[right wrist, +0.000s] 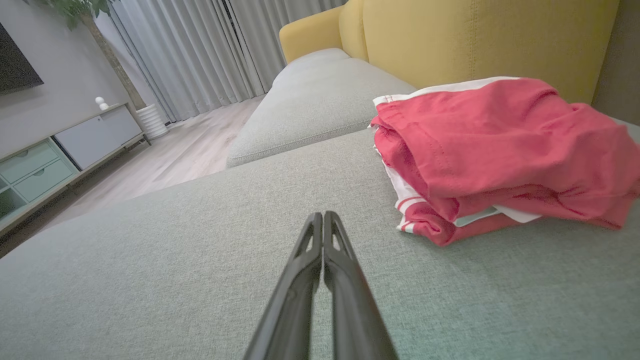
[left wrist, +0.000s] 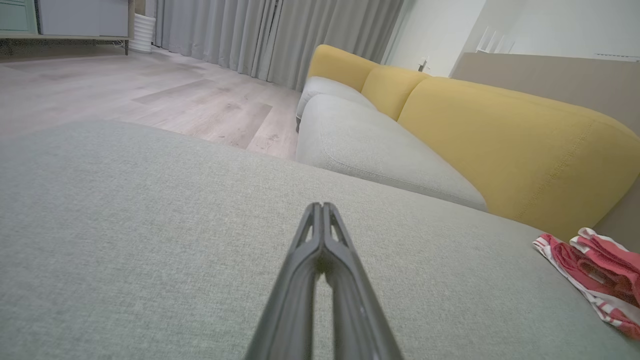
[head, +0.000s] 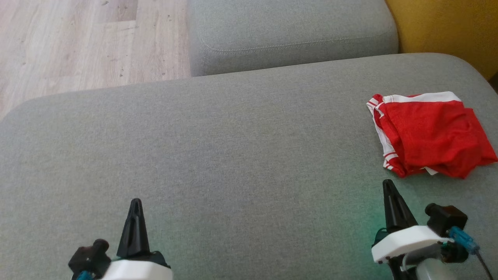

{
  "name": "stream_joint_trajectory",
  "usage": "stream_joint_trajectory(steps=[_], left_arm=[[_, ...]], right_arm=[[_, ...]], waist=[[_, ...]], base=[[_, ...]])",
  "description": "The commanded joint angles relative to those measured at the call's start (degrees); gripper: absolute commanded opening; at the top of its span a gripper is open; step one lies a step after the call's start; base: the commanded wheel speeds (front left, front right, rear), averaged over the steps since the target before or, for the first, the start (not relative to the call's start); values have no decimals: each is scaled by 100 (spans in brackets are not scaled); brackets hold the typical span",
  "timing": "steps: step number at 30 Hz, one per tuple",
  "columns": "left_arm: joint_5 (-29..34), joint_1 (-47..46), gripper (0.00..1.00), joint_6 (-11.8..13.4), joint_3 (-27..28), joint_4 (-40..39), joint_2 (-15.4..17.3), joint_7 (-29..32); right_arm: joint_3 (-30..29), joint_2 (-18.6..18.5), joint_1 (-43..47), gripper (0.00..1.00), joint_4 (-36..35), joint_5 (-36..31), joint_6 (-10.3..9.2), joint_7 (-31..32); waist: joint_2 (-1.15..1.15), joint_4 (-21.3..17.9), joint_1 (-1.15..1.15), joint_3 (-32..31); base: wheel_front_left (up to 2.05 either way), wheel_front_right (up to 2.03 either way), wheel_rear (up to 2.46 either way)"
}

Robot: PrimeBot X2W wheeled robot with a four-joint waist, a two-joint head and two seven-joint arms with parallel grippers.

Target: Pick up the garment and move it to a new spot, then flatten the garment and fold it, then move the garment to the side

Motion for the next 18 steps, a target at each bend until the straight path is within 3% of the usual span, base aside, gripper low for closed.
stream_joint_trajectory(steps=[1, 18], left_arm=[[-152, -260, 0, -34, 87, -172, 2, 33], [-1259, -370, 0, -117, 301, -155, 5, 353]], right_arm=[[-42, -7, -264, 0, -230, 187, 6, 45], [-195, -6, -274, 0, -395, 1414, 12, 354]], waist=[[0, 4, 0, 2], [0, 41, 0, 27]], base=[[0, 0, 0], [0, 0, 0]])
